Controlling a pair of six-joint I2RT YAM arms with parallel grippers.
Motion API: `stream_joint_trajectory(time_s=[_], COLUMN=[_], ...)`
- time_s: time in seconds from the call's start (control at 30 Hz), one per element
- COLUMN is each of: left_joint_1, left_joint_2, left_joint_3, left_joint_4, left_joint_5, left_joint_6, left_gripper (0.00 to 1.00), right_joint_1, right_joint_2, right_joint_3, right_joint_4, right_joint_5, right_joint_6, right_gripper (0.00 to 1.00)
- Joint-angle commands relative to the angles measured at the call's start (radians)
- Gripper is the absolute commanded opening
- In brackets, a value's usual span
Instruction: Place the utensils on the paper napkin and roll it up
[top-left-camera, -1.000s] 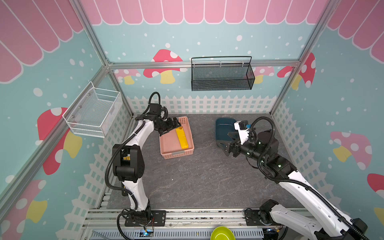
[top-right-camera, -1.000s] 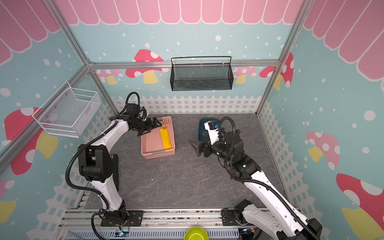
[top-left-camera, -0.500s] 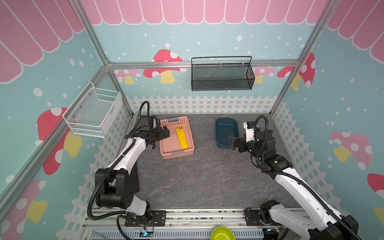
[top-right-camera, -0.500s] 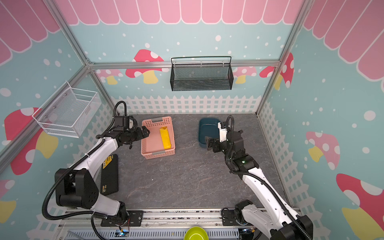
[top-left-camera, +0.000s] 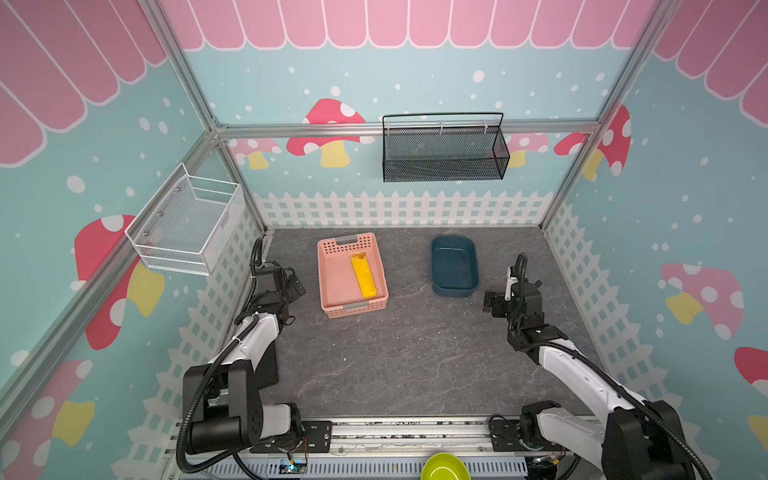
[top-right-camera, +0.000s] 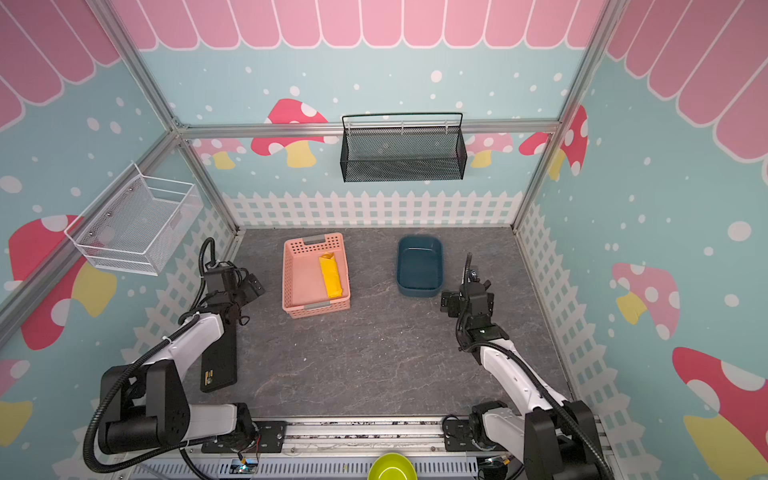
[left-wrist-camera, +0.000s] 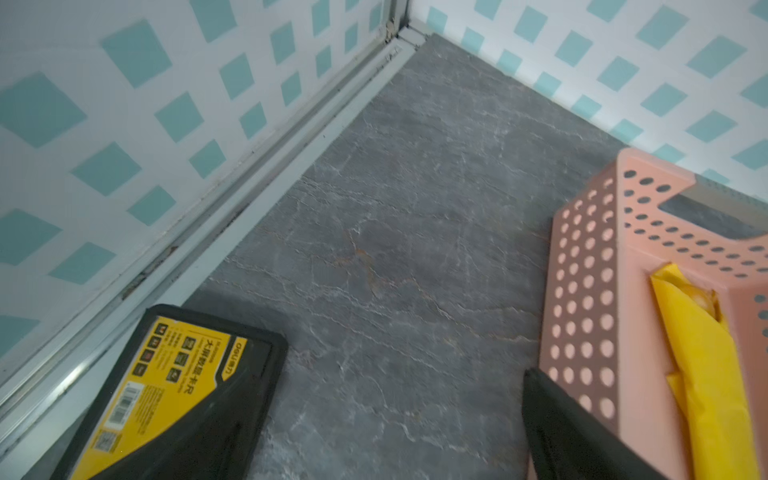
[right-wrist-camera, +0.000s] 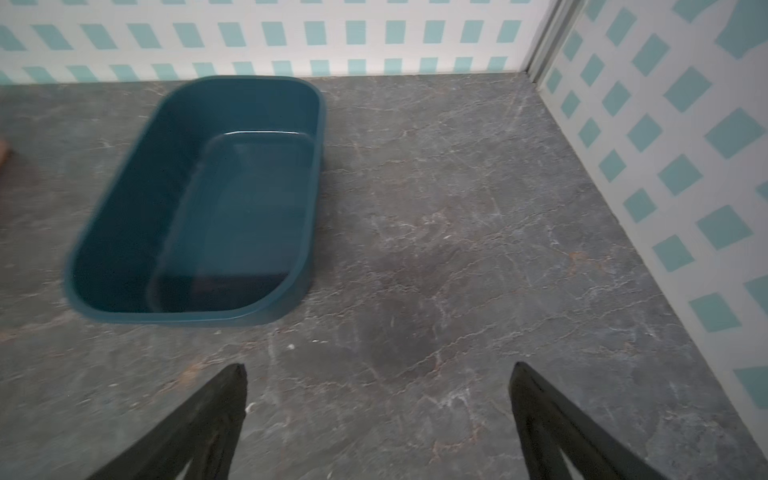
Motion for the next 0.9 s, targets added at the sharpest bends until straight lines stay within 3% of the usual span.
stream_joint_trajectory(time_s=[0.0,0.1,0.2,0.33,0.63,0.8,0.87], left_joint_1=[0.003,0.003,0.002,-0.002,-0.041,-0.073,-0.084], left_joint_2=[0.000,0.045,0.078,0.103,0.121,0.217,0.174], left_joint_3=[-0.108,-0.204,-0.188,-0.278,-0.364,-0.382,-0.366], left_joint_4=[0.297,0.514,0.535,0.771,0.955,1.109,0.979], left_joint_5=[-0.055,0.016,0.130,0.290,0.354,0.361,0.347], left_joint_6=[0.060,0.104,0.134,0.163,0.230,0.268,0.290], left_gripper=[0.99,0.99,0.97,0.97,0.99,1.00,1.00], right_joint_1=[-0.026,-0.050,-0.073,-0.114,-0.161,-0.199,-0.200], right_joint_2=[0.041,0.095,0.141,0.184,0.241,0.410,0.393], right_joint_3=[-0.074,-0.119,-0.173,-0.266,-0.316,-0.333,-0.303], right_joint_4=[0.245,0.376,0.538,0.802,1.039,1.236,1.144], right_joint_5=[0.079,0.110,0.142,0.083,-0.143,-0.232,-0.251], right_joint_6=[-0.094,-0.129,-0.169,-0.214,-0.276,-0.258,-0.262], right_gripper=[1.00,1.00,1.00,1.00,1.00,1.00,0.99])
